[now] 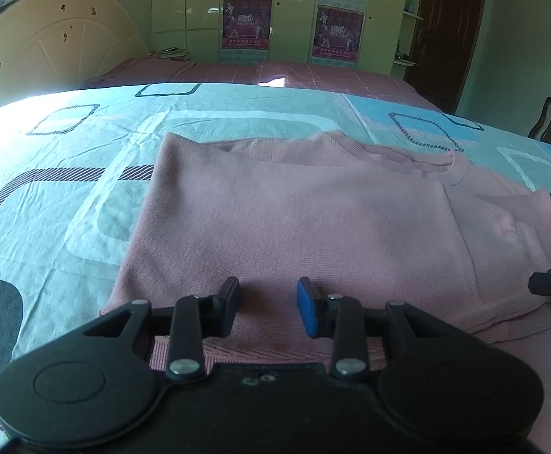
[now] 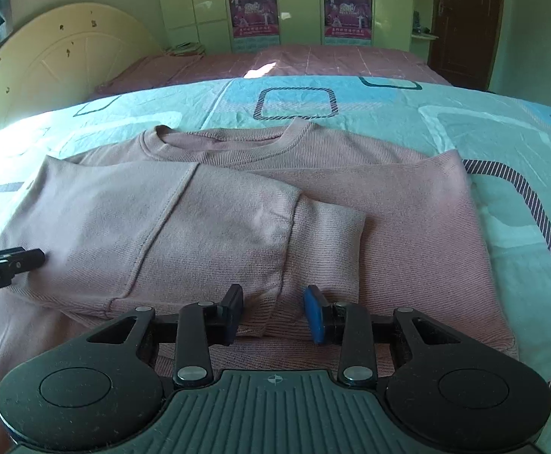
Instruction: Fold small clothes
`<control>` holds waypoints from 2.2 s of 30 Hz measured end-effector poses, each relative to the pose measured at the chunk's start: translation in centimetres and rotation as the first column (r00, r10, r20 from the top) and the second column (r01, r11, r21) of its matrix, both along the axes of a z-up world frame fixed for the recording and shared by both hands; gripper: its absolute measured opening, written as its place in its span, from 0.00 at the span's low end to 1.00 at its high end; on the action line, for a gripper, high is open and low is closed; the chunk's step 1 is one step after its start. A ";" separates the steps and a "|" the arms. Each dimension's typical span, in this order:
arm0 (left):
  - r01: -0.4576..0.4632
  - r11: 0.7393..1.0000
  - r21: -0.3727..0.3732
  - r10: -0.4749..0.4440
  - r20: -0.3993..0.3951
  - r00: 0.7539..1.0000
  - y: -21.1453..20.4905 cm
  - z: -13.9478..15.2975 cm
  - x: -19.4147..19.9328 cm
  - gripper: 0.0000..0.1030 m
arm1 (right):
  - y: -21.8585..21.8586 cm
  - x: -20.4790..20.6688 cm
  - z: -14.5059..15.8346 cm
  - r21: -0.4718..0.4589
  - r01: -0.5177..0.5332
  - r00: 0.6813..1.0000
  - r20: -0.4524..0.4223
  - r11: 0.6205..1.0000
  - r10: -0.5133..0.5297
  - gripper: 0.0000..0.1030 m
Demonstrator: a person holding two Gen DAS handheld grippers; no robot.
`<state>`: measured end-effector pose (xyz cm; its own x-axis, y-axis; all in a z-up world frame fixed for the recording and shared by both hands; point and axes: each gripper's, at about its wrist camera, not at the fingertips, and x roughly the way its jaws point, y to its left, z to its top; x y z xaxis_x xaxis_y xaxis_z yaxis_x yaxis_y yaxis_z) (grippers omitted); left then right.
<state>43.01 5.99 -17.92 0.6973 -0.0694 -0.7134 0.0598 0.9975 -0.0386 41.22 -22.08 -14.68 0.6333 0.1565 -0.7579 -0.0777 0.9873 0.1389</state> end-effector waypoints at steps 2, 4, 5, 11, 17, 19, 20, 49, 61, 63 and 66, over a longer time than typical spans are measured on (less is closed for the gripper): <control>-0.007 1.000 0.012 0.007 -0.002 1.000 -0.2 0.0 0.0 0.33 | 0.1 -0.5 0.4 0.020 -0.019 1.000 0.009 1.000 0.019 0.34; -0.014 1.000 0.024 0.014 -0.006 1.000 -0.4 0.2 0.0 0.33 | 0.3 -0.9 0.5 0.025 -0.036 0.999 0.009 0.999 0.035 0.34; -0.020 0.999 0.025 0.021 -0.010 1.000 -0.4 0.3 0.0 0.34 | 0.4 -1.1 0.5 0.034 -0.038 0.999 0.011 0.999 0.037 0.34; 0.009 1.000 0.000 -0.009 0.007 1.000 -1.5 2.3 -1.6 0.35 | 1.6 -2.6 1.6 0.088 -0.100 0.994 0.046 0.991 0.096 0.34; 0.090 0.996 -0.025 -0.090 -0.002 0.996 -4.2 2.4 -5.2 0.38 | 4.3 -4.9 1.4 0.057 -0.224 0.974 0.050 0.973 0.221 0.34; 0.104 0.994 -0.023 -0.105 -0.020 0.994 -4.9 1.9 -6.4 0.38 | 4.7 -5.8 0.8 0.059 -0.257 0.966 0.039 0.965 0.255 0.34; 0.110 0.994 -0.019 -0.110 -0.030 0.993 -5.0 1.6 -7.0 0.38 | 4.8 -6.2 0.5 0.062 -0.269 0.963 0.029 0.961 0.268 0.34; 0.170 0.985 0.018 -0.167 -0.096 0.981 -2.8 0.8 -17.0 0.43 | 6.1 -17.0 0.1 -0.029 -0.149 0.988 -0.054 0.988 0.148 0.34; 0.145 0.989 0.022 -0.142 -0.082 0.986 -0.5 2.4 -20.1 0.55 | 1.7 -22.3 1.9 -0.044 -0.002 0.999 -0.036 0.999 0.001 0.35; 0.148 0.989 0.022 -0.146 -0.071 0.987 -0.3 2.7 -20.6 0.57 | 1.4 -23.3 2.4 -0.045 0.022 1.000 -0.014 0.999 -0.022 0.63; 0.151 0.988 0.024 -0.149 -0.059 0.987 0.0 3.2 -21.4 0.59 | 1.3 -24.8 3.1 -0.070 0.031 0.999 0.027 0.997 -0.029 0.72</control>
<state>21.64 6.00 -14.75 0.6388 -0.1489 -0.7548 0.2070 0.9782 -0.0177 16.47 -20.78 -11.61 0.6564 0.0840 -0.7497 -0.0508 0.9964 0.0672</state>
